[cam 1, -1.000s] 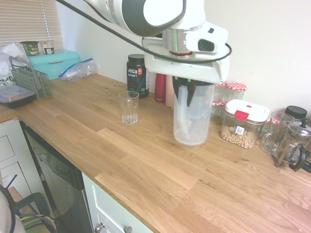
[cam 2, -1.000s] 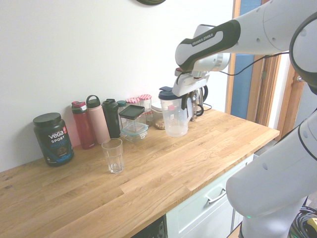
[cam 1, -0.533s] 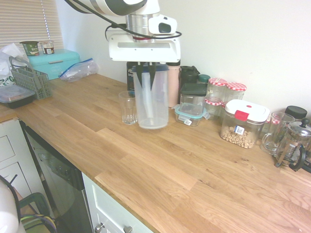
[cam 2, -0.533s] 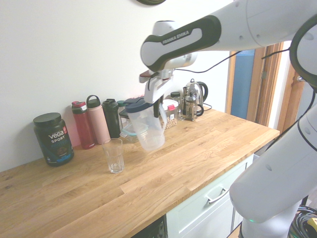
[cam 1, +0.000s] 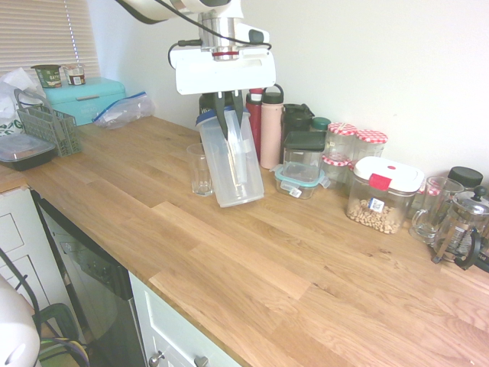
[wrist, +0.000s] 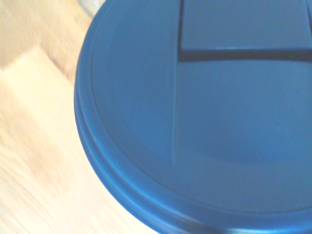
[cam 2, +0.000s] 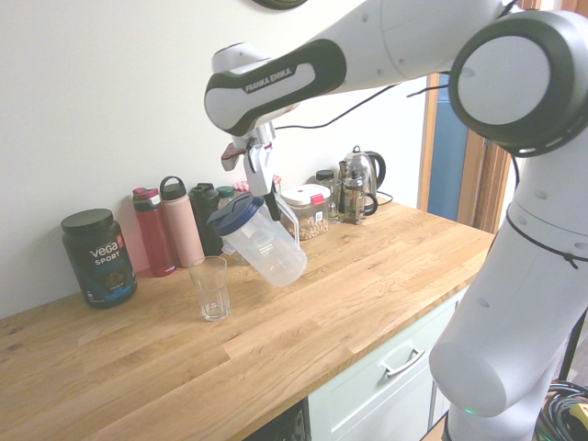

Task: Pour me some water

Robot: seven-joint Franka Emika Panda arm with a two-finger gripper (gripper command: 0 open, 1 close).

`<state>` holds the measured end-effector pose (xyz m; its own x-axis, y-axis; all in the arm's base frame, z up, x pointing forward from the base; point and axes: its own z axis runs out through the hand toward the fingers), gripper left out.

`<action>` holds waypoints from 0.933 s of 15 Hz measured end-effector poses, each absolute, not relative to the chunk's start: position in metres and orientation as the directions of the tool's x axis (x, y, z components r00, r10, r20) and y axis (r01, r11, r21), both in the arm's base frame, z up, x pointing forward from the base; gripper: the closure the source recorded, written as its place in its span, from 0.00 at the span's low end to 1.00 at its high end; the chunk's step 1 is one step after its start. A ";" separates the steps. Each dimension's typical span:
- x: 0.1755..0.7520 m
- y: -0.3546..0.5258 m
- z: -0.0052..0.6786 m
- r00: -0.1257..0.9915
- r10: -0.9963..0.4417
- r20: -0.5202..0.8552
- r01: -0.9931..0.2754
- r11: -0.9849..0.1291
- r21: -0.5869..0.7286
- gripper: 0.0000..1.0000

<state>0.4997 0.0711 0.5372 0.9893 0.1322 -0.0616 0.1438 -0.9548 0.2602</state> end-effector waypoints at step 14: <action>0.527 0.119 0.511 0.938 0.281 -0.201 0.345 -0.802 0.487 1.00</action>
